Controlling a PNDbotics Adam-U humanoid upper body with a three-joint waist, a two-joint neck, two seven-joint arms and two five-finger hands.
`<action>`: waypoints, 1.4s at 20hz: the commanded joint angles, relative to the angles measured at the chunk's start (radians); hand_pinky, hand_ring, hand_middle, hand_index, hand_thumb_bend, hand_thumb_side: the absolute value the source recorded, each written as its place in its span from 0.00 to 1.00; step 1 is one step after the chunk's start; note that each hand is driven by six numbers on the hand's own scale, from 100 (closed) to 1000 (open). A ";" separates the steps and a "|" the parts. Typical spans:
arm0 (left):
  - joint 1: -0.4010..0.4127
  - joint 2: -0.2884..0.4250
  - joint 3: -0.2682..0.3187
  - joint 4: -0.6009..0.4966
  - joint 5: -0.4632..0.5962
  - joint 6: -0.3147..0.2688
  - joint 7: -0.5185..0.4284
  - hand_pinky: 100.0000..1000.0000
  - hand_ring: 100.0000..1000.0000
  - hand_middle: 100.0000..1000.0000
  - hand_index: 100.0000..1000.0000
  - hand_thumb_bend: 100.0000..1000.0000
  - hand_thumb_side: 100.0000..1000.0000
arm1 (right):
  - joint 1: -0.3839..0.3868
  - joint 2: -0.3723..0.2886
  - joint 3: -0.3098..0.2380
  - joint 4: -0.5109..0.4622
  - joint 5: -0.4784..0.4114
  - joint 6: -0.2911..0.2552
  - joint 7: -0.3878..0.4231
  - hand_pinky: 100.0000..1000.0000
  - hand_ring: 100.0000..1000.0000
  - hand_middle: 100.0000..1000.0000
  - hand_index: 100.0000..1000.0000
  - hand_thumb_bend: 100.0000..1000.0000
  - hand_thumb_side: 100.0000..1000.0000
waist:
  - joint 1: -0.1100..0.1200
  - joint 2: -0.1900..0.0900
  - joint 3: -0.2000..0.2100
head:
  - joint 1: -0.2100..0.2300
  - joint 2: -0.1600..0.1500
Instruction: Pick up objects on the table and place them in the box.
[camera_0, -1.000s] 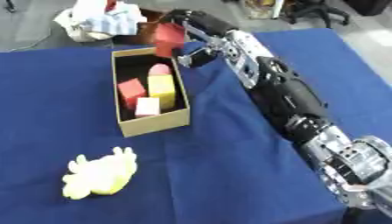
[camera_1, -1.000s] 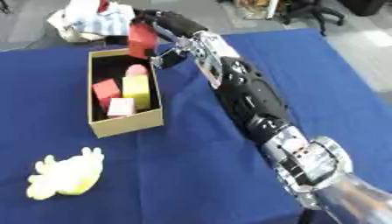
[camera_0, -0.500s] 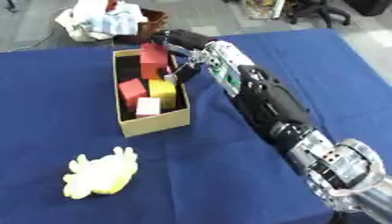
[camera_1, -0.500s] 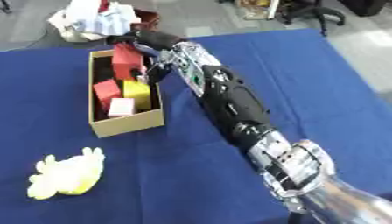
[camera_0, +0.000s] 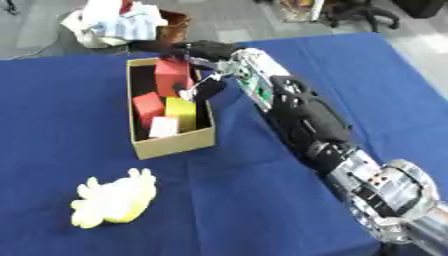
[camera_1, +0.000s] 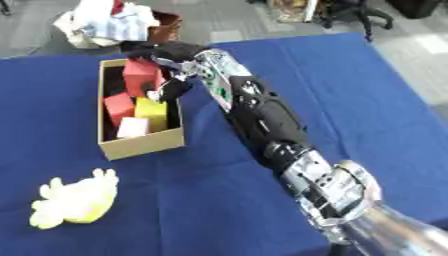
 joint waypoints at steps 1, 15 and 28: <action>-0.006 0.020 0.011 -0.010 0.003 0.000 0.004 0.67 0.56 0.57 0.75 0.23 0.57 | -0.029 -0.032 -0.017 -0.025 0.024 0.024 -0.031 1.00 1.00 1.00 1.00 0.00 0.35 | 0.004 -0.024 0.000 | 0.003 -0.006; 0.001 0.022 0.015 -0.008 0.002 0.001 0.008 0.67 0.55 0.57 0.75 0.23 0.57 | -0.042 -0.089 -0.042 -0.073 0.045 0.106 -0.130 1.00 1.00 1.00 1.00 0.00 0.31 | 0.002 -0.028 -0.008 | 0.010 -0.004; 0.039 0.036 0.029 -0.006 -0.004 -0.003 0.022 0.67 0.55 0.56 0.75 0.24 0.57 | 0.142 -0.303 0.032 -0.603 -0.461 0.086 -0.097 0.90 0.91 0.96 1.00 0.00 0.16 | -0.004 -0.047 -0.099 | 0.075 0.025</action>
